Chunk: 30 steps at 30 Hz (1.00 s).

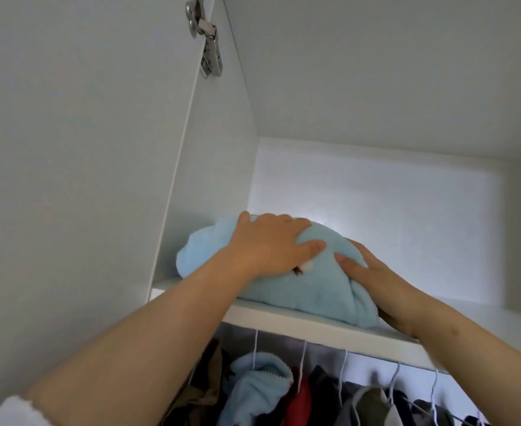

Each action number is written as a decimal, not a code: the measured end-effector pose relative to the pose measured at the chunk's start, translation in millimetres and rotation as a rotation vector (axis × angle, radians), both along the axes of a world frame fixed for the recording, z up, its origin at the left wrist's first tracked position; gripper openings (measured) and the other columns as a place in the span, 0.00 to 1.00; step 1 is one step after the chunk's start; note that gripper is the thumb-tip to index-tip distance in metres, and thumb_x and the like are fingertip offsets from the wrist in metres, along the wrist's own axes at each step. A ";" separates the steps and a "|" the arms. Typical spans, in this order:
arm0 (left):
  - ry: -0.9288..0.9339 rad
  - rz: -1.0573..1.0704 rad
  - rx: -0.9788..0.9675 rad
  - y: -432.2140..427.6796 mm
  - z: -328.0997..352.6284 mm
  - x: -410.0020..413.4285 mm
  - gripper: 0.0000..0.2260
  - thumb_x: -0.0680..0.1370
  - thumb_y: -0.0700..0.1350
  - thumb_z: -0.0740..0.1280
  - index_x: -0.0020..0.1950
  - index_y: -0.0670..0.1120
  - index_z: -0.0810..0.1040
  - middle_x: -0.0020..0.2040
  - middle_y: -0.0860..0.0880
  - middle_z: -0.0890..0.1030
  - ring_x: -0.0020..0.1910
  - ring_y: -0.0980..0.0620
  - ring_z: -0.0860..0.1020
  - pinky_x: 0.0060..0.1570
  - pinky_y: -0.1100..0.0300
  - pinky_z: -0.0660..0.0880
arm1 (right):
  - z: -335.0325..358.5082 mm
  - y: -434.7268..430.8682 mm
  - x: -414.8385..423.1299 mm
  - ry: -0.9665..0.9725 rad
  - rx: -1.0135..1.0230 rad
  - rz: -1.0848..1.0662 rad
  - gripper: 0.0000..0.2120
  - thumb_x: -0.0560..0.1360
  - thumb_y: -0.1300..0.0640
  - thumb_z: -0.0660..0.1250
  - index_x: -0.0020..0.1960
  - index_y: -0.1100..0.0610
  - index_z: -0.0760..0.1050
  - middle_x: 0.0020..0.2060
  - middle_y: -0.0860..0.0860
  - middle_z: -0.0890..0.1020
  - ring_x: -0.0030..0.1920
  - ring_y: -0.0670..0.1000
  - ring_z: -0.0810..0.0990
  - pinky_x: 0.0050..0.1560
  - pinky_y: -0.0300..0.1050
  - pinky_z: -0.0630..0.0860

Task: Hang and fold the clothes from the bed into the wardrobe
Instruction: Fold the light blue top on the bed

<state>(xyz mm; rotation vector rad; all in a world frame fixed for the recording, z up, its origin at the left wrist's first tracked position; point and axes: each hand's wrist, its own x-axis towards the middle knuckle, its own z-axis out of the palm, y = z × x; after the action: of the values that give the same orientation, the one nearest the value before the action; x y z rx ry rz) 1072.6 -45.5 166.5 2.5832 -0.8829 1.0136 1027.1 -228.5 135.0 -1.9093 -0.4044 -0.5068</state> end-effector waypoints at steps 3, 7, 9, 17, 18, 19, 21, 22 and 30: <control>0.020 0.092 0.023 11.1 -5.6 11.4 0.20 0.80 0.59 0.47 0.70 0.57 0.63 0.67 0.51 0.71 0.65 0.47 0.68 0.65 0.44 0.54 | 4.5 11.7 5.0 0.024 -0.135 -0.047 0.18 0.78 0.50 0.60 0.68 0.46 0.65 0.61 0.44 0.75 0.59 0.43 0.75 0.57 0.37 0.73; 0.060 0.176 0.047 24.2 -1.0 21.1 0.10 0.80 0.52 0.48 0.54 0.54 0.68 0.59 0.47 0.76 0.59 0.45 0.72 0.60 0.46 0.59 | 17.9 31.6 20.9 0.090 -0.242 -0.123 0.19 0.79 0.52 0.59 0.70 0.50 0.65 0.62 0.50 0.75 0.62 0.52 0.74 0.66 0.51 0.69; 0.098 0.178 0.062 23.5 -1.4 21.8 0.07 0.80 0.50 0.49 0.47 0.54 0.65 0.56 0.47 0.77 0.57 0.45 0.72 0.59 0.47 0.59 | 21.8 35.1 25.5 0.159 -0.214 -0.130 0.13 0.79 0.55 0.60 0.63 0.50 0.70 0.57 0.51 0.78 0.57 0.52 0.77 0.61 0.49 0.73; 0.196 0.114 0.035 24.3 -2.1 26.3 0.13 0.79 0.53 0.49 0.36 0.55 0.64 0.44 0.52 0.74 0.47 0.49 0.70 0.54 0.51 0.57 | 25.1 25.4 20.3 0.278 -0.209 -0.226 0.07 0.76 0.56 0.60 0.52 0.49 0.74 0.48 0.52 0.79 0.48 0.53 0.79 0.41 0.43 0.74; 0.176 0.121 0.027 23.1 -5.1 26.0 0.13 0.79 0.53 0.49 0.36 0.54 0.64 0.45 0.51 0.75 0.49 0.48 0.71 0.57 0.49 0.57 | 22.1 28.0 20.2 0.251 -0.191 -0.230 0.05 0.76 0.57 0.60 0.49 0.49 0.73 0.46 0.51 0.79 0.44 0.51 0.78 0.39 0.41 0.72; 0.153 0.127 0.023 21.7 -8.3 24.9 0.13 0.79 0.52 0.49 0.37 0.54 0.64 0.45 0.51 0.75 0.50 0.47 0.72 0.61 0.47 0.56 | 18.9 30.4 20.5 0.218 -0.171 -0.232 0.05 0.77 0.57 0.59 0.47 0.49 0.71 0.46 0.51 0.78 0.43 0.50 0.77 0.39 0.40 0.71; 0.116 0.132 0.009 21.5 -13.8 22.0 0.11 0.80 0.51 0.48 0.42 0.55 0.67 0.48 0.51 0.76 0.55 0.47 0.73 0.66 0.43 0.52 | 12.8 30.3 21.6 0.159 -0.172 -0.243 0.05 0.78 0.55 0.58 0.51 0.48 0.70 0.50 0.51 0.77 0.48 0.51 0.76 0.46 0.42 0.71; 0.106 0.135 -0.008 22.5 -16.9 20.4 0.11 0.80 0.51 0.48 0.48 0.55 0.69 0.51 0.51 0.76 0.57 0.48 0.72 0.67 0.42 0.51 | 10.1 30.5 20.3 0.137 -0.183 -0.247 0.08 0.78 0.53 0.58 0.56 0.48 0.69 0.53 0.51 0.76 0.52 0.52 0.75 0.50 0.43 0.71; -0.074 -0.100 -0.479 5.4 -45.8 -27.1 0.16 0.77 0.49 0.61 0.65 0.52 0.71 0.58 0.52 0.75 0.59 0.50 0.72 0.64 0.51 0.64 | -2.3 18.2 -22.7 -0.128 -0.109 -0.284 0.20 0.74 0.51 0.66 0.65 0.48 0.67 0.52 0.44 0.70 0.46 0.42 0.74 0.35 0.27 0.68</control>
<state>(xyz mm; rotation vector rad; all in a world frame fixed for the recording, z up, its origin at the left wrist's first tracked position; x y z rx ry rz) 1045.5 -40.1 120.8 2.0958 -0.6756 1.1352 1004.5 -210.3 132.7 -2.0589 -0.2469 -0.8110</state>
